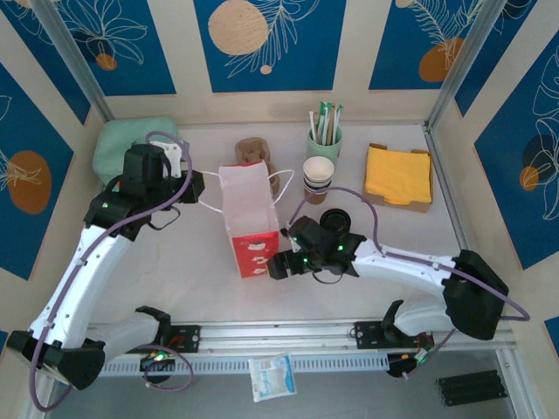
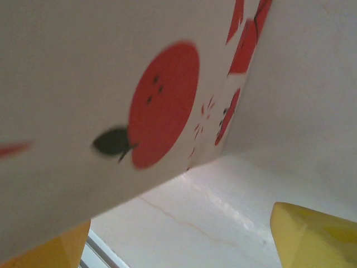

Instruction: Pack the takeout coffee

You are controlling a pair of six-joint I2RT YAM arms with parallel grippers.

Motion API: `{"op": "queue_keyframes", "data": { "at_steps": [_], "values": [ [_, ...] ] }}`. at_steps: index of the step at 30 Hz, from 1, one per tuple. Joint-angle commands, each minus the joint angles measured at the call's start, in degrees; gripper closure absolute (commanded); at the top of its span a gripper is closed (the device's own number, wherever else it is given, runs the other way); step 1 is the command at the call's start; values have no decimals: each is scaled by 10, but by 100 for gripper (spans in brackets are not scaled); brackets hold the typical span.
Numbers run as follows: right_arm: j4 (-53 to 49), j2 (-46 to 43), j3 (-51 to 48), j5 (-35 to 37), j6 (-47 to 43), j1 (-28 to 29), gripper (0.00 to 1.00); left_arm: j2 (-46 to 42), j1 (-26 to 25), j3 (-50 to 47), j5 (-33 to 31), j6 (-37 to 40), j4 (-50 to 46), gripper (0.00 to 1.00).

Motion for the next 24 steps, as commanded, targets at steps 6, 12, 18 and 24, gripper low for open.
{"op": "queue_keyframes", "data": {
  "at_steps": [6,12,18,24],
  "values": [
    [33,107,107,-46,-62,-15,21,-17,0,16,-110,35,-14,92],
    [37,199,205,-67,-83,-19,22,-17,15,-1,-164,66,7,90],
    [17,289,307,-86,-93,-19,25,-12,55,-19,-177,86,30,88],
    [14,318,346,-91,-91,-19,24,-7,79,-37,-169,74,56,83]
  ]
}}
